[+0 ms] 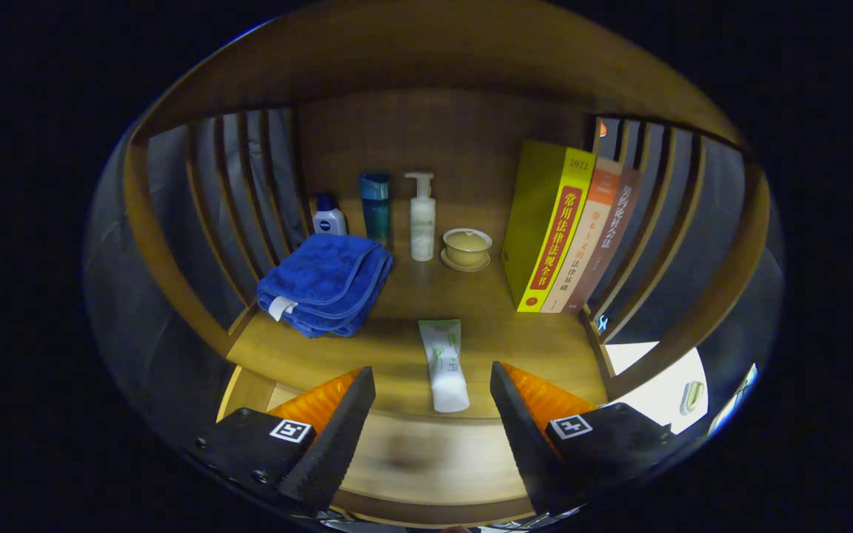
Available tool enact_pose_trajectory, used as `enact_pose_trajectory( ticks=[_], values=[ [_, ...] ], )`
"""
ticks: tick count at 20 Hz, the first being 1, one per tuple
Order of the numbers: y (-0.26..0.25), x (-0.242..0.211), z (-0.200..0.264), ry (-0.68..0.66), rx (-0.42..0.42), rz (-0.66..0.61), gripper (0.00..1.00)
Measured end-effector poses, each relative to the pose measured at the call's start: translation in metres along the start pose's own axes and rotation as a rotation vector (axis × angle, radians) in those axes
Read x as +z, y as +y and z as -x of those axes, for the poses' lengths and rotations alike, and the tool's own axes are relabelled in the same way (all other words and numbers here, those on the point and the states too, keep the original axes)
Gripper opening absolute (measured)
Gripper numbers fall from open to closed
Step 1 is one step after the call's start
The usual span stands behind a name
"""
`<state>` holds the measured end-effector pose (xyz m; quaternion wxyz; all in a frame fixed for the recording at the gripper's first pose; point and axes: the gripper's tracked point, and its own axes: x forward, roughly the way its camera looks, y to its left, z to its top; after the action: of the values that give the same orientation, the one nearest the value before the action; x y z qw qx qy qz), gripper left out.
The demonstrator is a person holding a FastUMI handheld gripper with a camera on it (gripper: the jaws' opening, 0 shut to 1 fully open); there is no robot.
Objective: Pull open the drawer, take out the items inside it, and place them on the countertop above the cabinet.
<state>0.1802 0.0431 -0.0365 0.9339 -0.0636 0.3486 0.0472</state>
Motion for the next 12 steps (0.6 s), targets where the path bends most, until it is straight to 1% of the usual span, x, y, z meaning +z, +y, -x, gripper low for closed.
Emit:
enact_pose_trajectory(
  ticks=[3,6,12],
  values=[
    [0.009,-0.015,0.038,-0.070,0.001,0.000,1.00],
    [0.019,-0.035,0.068,-0.142,0.007,-0.039,1.00],
    [0.016,-0.077,0.121,-0.311,-0.083,-0.070,1.00]
  ],
)
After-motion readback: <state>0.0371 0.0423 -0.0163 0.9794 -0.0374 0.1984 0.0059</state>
